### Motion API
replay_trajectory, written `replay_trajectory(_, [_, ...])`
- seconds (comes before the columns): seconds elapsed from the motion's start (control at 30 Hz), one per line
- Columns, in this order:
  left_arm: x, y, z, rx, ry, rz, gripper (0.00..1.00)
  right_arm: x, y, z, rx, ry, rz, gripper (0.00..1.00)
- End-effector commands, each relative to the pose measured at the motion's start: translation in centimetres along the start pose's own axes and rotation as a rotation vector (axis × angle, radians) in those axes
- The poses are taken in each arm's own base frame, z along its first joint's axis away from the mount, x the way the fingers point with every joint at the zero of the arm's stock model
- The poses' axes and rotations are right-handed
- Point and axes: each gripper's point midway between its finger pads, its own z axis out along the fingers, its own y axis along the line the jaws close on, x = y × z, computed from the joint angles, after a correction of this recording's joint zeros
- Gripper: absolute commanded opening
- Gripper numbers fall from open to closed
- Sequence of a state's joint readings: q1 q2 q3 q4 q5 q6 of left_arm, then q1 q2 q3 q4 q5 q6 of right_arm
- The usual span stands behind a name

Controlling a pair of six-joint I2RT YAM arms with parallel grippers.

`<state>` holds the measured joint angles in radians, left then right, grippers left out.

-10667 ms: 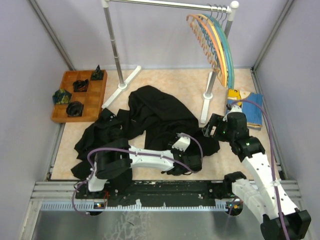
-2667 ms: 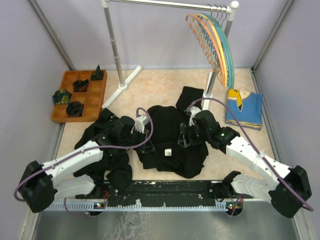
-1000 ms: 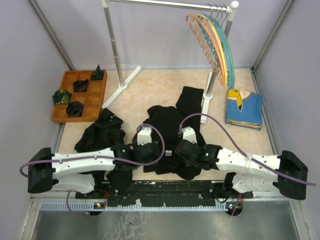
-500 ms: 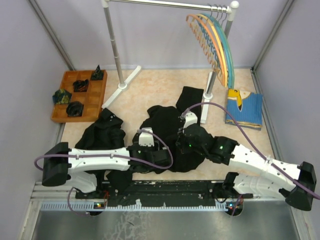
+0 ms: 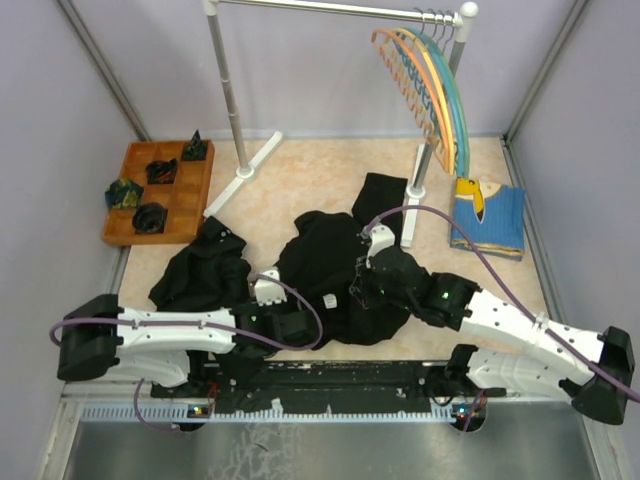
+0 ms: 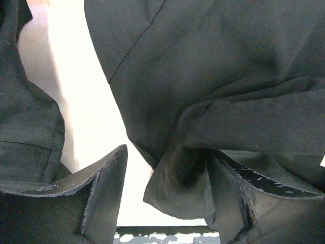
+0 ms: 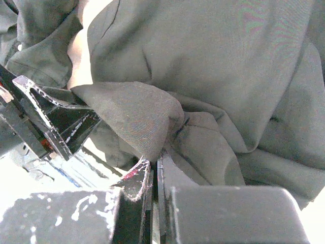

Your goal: Place the shirt on the hanger

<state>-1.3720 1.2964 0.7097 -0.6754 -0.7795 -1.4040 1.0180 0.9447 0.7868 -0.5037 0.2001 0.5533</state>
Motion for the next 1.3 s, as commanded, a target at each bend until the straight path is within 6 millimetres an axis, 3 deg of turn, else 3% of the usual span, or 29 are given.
replay_trajectory(0.0, [-1.4, -2.0, 0.1, 0.111, -0.053, -0.213, 0.68, -1.9, 1.0, -0.7, -0.049, -0.072, 0.04, 0.0])
replay_trajectory(0.4, [-1.6, -3.1, 0.5, 0.129, -0.066, -0.188, 0.53, -1.7, 0.5, -1.0, -0.035, -0.076, 0.054, 0.0])
replay_trajectory(0.53, [-1.4, -1.9, 0.5, 0.074, -0.058, -0.168, 0.39, -2.2, -0.2, -1.4, 0.007, -0.092, 0.041, 0.0])
replay_trajectory(0.63, [-3.4, -1.0, -0.6, 0.038, -0.099, -0.174, 0.21, -3.9, -1.0, -2.1, 0.064, -0.135, 0.012, 0.0])
replay_trajectory(0.77, [-10.8, -3.3, -5.1, 0.145, -0.255, -0.119, 0.07, -9.1, -0.5, -4.0, 0.108, -0.248, -0.064, 0.0])
replay_trajectory(0.93, [-21.8, -9.2, -14.1, 0.425, -0.482, 0.061, 0.0, -17.6, 0.8, -7.9, 0.164, -0.443, -0.161, 0.0])
replay_trajectory(1.1, [-30.2, -12.4, -22.3, 0.549, -0.65, 0.196, 0.0, -27.0, 3.3, -14.6, 0.177, -0.661, -0.239, 0.0])
replay_trajectory(1.27, [-38.0, -14.7, -29.1, 0.564, -0.817, 0.27, 0.0, -34.8, 5.5, -21.8, 0.184, -0.856, -0.294, 0.0])
